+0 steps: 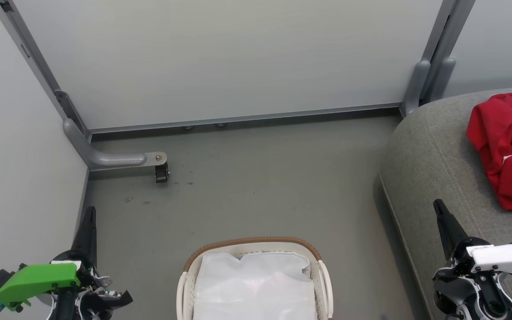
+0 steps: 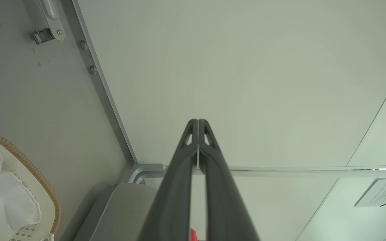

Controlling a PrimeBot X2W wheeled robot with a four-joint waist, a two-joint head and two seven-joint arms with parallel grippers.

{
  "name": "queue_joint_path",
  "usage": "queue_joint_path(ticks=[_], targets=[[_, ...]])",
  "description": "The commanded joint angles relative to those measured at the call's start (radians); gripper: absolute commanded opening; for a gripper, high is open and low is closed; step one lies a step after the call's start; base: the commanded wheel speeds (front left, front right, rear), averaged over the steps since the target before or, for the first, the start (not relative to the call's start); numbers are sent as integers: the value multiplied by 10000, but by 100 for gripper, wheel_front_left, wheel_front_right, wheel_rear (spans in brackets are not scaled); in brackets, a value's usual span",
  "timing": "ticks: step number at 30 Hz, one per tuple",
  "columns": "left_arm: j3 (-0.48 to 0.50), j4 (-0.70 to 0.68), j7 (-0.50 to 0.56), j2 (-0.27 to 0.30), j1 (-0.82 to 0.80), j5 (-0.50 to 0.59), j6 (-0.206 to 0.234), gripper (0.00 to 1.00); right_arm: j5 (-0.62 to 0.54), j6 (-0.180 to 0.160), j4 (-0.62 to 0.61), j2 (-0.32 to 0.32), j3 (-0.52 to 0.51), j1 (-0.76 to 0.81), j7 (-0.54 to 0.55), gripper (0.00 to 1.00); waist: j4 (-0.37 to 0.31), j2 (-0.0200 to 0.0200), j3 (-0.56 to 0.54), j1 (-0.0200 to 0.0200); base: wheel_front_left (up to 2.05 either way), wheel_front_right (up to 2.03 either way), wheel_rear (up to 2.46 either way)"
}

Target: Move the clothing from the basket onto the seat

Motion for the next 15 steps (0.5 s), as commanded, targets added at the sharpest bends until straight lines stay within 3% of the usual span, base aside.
queue_joint_path(ticks=[1,15], targets=[[14,-18,26,-3,-102,-29,-56,0,36,0,-40,-60,-17,-86,31,0,0,0,0,0,0,0,0],[14,-19,25,-3,-102,-30,-56,0,36,0,-40,-60,-17,-86,30,0,0,0,0,0,0,0,0]])
